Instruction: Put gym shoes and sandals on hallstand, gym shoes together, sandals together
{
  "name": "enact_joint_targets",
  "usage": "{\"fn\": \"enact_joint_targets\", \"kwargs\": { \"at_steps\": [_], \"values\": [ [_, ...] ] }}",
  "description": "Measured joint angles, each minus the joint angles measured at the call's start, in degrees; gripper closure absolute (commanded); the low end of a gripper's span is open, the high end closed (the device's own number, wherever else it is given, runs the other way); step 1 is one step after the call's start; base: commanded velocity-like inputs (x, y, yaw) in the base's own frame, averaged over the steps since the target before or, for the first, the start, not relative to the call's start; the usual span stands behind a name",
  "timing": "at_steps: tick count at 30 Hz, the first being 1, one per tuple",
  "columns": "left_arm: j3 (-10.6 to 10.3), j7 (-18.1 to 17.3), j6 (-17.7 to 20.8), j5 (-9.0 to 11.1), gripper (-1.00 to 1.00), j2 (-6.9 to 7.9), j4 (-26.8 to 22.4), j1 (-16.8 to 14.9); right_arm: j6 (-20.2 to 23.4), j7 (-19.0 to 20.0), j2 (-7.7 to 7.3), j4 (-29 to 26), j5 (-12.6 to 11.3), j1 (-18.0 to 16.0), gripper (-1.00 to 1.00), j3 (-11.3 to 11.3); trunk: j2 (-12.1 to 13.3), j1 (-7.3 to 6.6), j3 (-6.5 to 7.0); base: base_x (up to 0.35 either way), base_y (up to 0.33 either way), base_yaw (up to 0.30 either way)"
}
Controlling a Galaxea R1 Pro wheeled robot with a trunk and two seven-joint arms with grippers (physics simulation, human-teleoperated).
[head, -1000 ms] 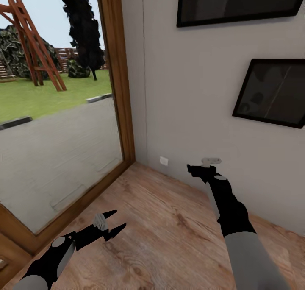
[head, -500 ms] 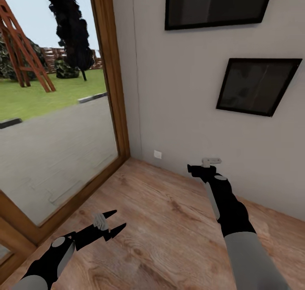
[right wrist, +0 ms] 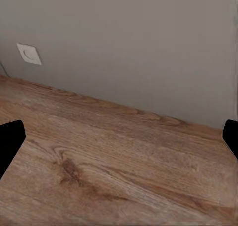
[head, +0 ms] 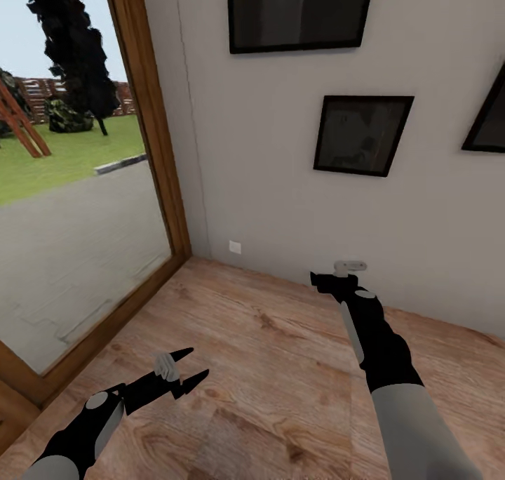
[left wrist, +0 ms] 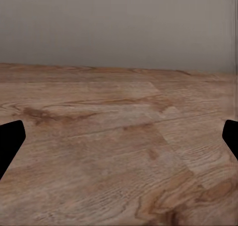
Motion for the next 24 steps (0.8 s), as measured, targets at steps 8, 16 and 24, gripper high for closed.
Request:
{"fn": "enact_joint_targets", "kwargs": {
  "at_steps": [8, 16, 24],
  "values": [
    [0.06, 0.0, 0.0, 0.0, -1.0, 0.0, 0.02, 0.0, 0.0, 0.0, 0.0, 0.0, 0.0, 0.0, -1.0, 0.0, 0.0, -0.01, 0.0, -0.013, 0.044, -0.254],
    [0.07, 0.0, 0.0, 0.0, -1.0, 0.0, 0.01, 0.0, 0.0, 0.0, 0.0, 0.0, 0.0, 0.0, -1.0, 0.0, 0.0, -0.01, 0.0, 0.0, 0.003, -0.254],
    [0.1, -0.02, 0.0, -0.04, -1.0, 0.0, 0.04, 0.0, -0.02, 0.0, 0.0, 0.01, -0.02, 0.0, -1.0, 0.0, 0.0, -0.01, 0.0, 0.0, 0.135, -0.254]
  ]
}}
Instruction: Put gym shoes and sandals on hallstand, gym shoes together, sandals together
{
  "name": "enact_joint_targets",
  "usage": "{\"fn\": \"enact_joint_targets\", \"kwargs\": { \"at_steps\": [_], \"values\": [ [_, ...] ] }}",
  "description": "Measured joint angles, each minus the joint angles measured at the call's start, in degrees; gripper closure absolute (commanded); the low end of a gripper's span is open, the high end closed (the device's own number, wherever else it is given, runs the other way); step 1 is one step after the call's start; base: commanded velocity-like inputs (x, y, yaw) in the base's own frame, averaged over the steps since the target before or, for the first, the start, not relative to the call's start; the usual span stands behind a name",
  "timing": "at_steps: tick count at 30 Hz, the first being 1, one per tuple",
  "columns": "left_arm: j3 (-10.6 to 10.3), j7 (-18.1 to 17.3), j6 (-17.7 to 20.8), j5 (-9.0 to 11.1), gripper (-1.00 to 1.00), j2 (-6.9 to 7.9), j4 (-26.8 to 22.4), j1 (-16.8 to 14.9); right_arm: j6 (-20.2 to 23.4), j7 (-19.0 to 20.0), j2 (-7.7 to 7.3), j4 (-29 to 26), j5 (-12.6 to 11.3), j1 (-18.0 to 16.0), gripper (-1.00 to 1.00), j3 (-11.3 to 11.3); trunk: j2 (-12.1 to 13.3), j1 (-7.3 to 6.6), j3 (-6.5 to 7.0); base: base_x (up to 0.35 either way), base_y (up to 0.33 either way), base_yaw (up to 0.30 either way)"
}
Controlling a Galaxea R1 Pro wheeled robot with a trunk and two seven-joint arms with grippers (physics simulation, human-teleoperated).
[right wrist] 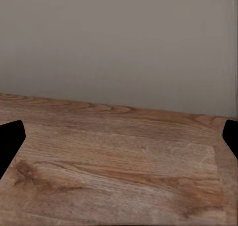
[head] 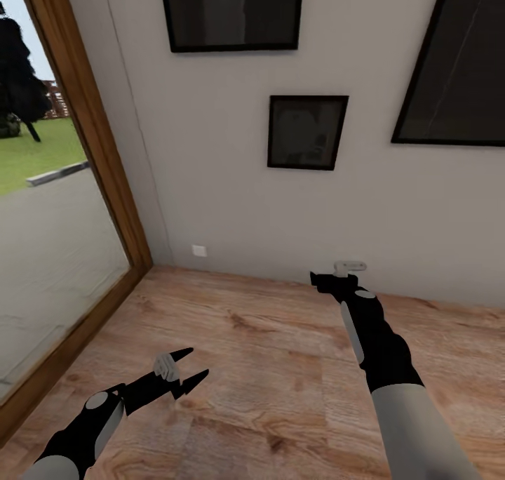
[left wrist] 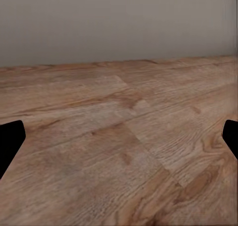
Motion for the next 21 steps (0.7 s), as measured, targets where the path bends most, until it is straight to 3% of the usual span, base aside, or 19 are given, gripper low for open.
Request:
{"fn": "enact_joint_targets", "kwargs": {
  "at_steps": [16, 21],
  "values": [
    [0.13, 0.02, 0.0, 0.04, -1.0, 0.09, -0.01, 0.0, 0.02, 0.15, 0.01, -0.01, -0.07, 0.0, -1.0, -0.09, 0.0, 0.0, 0.0, 0.0, 0.049, -0.255],
    [2.84, 0.09, 0.0, -0.06, -1.0, 0.09, 0.01, 0.0, 0.02, 0.17, 0.0, 0.0, -0.07, 0.0, -1.0, -0.09, 0.0, 0.0, 0.0, 0.0, 0.0, -0.283]
  ]
}}
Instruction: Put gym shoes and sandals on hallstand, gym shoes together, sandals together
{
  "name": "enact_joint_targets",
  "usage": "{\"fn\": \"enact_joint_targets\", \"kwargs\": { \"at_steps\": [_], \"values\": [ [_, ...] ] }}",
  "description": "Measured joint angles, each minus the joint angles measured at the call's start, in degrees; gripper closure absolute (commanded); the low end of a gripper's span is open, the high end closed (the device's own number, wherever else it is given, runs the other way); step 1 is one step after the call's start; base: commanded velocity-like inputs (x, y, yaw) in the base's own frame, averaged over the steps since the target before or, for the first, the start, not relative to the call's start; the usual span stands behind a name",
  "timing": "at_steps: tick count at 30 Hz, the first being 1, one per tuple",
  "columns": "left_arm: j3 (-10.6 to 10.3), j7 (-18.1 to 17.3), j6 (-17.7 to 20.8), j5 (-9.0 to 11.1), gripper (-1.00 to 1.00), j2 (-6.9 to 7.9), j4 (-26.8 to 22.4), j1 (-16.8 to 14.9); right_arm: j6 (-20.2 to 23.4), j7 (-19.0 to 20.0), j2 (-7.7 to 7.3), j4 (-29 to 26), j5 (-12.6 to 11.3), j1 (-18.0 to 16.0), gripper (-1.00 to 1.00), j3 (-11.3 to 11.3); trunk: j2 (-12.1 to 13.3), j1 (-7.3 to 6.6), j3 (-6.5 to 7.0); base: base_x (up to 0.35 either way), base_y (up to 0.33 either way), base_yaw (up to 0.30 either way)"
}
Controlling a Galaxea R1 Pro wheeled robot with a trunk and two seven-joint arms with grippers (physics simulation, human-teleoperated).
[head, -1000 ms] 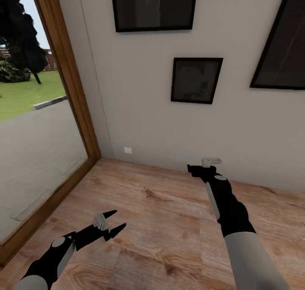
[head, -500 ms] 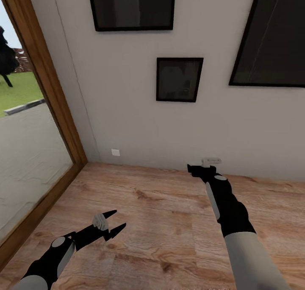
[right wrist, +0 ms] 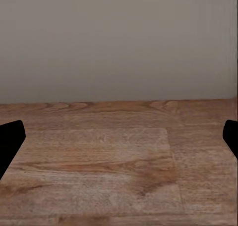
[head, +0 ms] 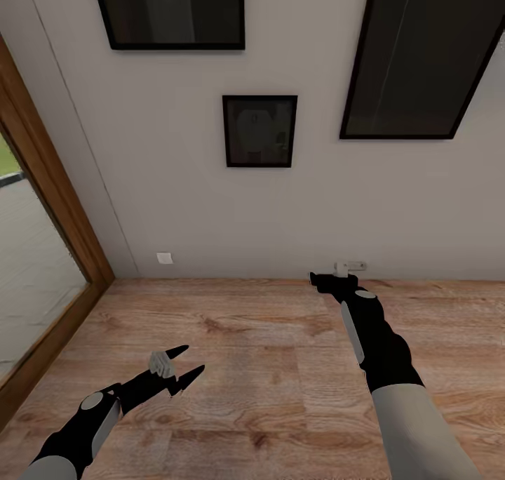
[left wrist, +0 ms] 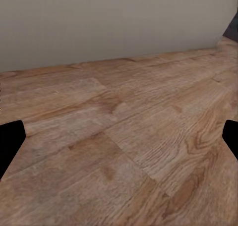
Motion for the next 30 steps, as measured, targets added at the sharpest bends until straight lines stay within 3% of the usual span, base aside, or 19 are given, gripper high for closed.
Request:
{"fn": "enact_joint_targets", "kwargs": {
  "at_steps": [1, 5, 13, 18, 30],
  "values": [
    [1.17, 0.01, 0.0, -0.09, -1.0, 0.0, 0.0, 0.0, 0.0, 0.0, 0.0, 0.04, 0.0, 0.0, -1.0, 0.03, 0.0, 0.0, 0.0, 0.0, 0.0, -0.29],
    [1.99, 0.02, 0.0, -0.15, -1.0, 0.0, 0.0, 0.0, 0.0, 0.0, 0.0, 0.07, 0.0, 0.0, -1.0, 0.08, 0.0, 0.0, 0.0, 0.0, 0.0, -0.291],
    [2.14, 0.02, 0.0, -0.16, -1.0, 0.02, -0.06, 0.0, 0.0, 0.0, 0.05, 0.12, 0.0, 0.0, -1.0, 0.16, 0.0, 0.0, 0.0, 0.0, 0.0, -0.291],
    [2.15, -0.03, 0.0, -0.07, -1.0, 1.07, -0.07, 0.0, 0.0, 0.0, 0.02, 0.07, 0.0, 0.0, -1.0, 0.09, 0.0, 0.0, 0.0, 0.0, 0.0, -0.292],
    [2.15, -0.06, 0.0, -0.07, -1.0, 1.14, -0.07, 0.0, 0.0, 0.0, 0.0, 0.07, 0.0, 0.0, -1.0, 0.04, 0.0, 0.0, 0.0, 0.0, 0.0, -0.292]
  ]
}}
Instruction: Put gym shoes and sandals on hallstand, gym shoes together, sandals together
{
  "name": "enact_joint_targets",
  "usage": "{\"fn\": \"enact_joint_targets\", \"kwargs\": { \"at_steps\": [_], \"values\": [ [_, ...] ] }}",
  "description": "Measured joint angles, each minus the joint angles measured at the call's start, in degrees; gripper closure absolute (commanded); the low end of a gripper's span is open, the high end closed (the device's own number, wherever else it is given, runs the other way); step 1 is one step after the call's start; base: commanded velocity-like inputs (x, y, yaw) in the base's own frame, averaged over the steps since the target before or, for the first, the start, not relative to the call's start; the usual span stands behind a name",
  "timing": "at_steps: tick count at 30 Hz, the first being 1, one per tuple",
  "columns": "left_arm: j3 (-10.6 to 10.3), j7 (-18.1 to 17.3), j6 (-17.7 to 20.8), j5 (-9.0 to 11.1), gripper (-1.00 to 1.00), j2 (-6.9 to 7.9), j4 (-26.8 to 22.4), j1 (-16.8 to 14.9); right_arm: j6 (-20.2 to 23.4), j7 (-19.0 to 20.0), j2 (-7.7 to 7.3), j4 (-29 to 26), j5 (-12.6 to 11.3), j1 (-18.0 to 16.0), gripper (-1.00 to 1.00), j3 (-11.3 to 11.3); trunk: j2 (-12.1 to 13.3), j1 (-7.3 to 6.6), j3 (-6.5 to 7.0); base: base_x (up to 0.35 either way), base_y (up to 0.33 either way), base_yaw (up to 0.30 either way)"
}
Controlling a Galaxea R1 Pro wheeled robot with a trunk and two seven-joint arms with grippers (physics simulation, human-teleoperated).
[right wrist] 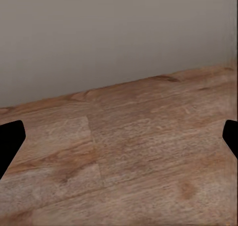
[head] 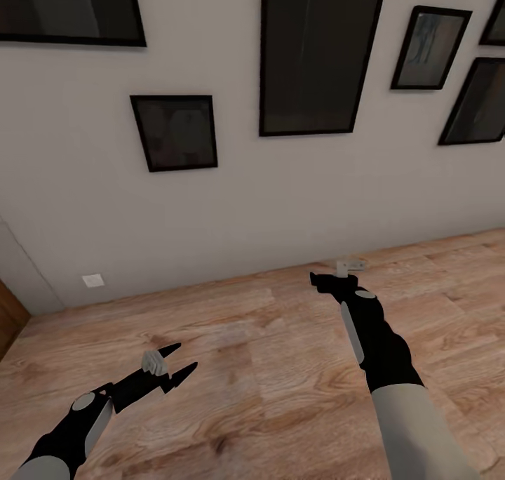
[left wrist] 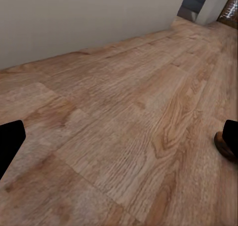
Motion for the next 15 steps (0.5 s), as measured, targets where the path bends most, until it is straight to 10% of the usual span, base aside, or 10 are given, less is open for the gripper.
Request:
{"fn": "enact_joint_targets", "kwargs": {
  "at_steps": [15],
  "values": [
    [0.0, -0.01, 0.0, 0.07, -1.0, 0.0, 0.0, 0.0, 0.0, 0.0, 0.0, -0.01, 0.0, 0.0, -1.0, -0.02, 0.0, 0.0, 0.0, 0.0, 0.0, -0.292]
  ]
}}
